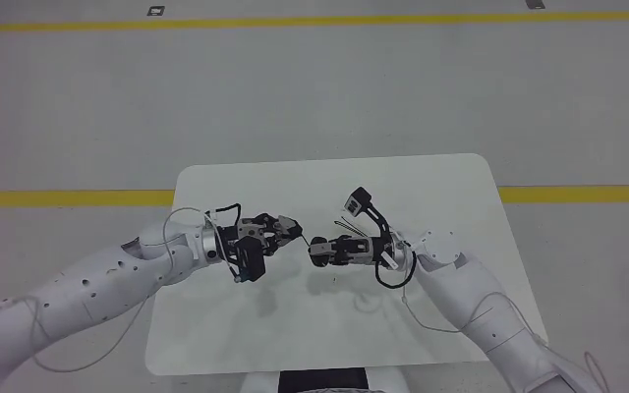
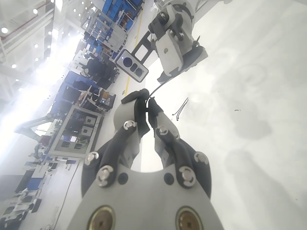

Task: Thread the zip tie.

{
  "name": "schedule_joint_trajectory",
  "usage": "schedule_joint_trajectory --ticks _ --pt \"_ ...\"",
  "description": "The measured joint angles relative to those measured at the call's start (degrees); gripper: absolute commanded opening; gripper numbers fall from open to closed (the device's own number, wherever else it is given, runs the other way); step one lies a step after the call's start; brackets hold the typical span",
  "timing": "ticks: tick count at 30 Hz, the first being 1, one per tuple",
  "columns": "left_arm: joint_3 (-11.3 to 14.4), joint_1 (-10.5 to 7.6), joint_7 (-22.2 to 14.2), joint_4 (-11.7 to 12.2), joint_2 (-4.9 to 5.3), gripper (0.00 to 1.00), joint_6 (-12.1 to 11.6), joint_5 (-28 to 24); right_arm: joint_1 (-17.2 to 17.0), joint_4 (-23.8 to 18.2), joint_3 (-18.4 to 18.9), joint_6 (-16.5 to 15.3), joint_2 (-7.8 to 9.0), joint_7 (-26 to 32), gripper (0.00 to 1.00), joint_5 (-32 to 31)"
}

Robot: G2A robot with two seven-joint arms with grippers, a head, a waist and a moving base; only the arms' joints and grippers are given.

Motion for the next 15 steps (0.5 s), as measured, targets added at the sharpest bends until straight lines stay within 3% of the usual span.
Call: schedule_joint_trajectory --ticks 3,4,5,6,10,15 --pt "0.00 -0.07 0.14 0.04 -0.05 0.00 -0.13 0.00 0.08 0.08 -0.02 0.13 -0.05 0.09 0.00 0.03" --pt "0.00 -0.08 0.19 0.06 -0.07 0.00 -0.16 0.00 0.10 0.11 -0.03 0.15 -0.06 0.14 0.08 0.04" --pt "0.00 -0.10 0.26 0.10 -0.09 0.00 -0.20 0.00 0.12 0.15 -0.03 0.16 -0.07 0.18 0.28 0.06" --pt "0.00 -0.11 0.30 0.12 -0.11 0.00 -0.23 0.00 0.14 0.18 -0.03 0.16 -0.09 0.20 0.33 0.10" --pt "0.00 -0.16 0.42 0.21 -0.16 0.00 -0.41 0.00 0.15 0.31 0.02 0.12 -0.14 0.10 0.33 0.14" --pt "0.00 -0.22 0.53 0.25 -0.21 0.00 -0.60 0.00 0.11 0.31 0.17 0.13 -0.17 -0.14 0.48 -0.07"
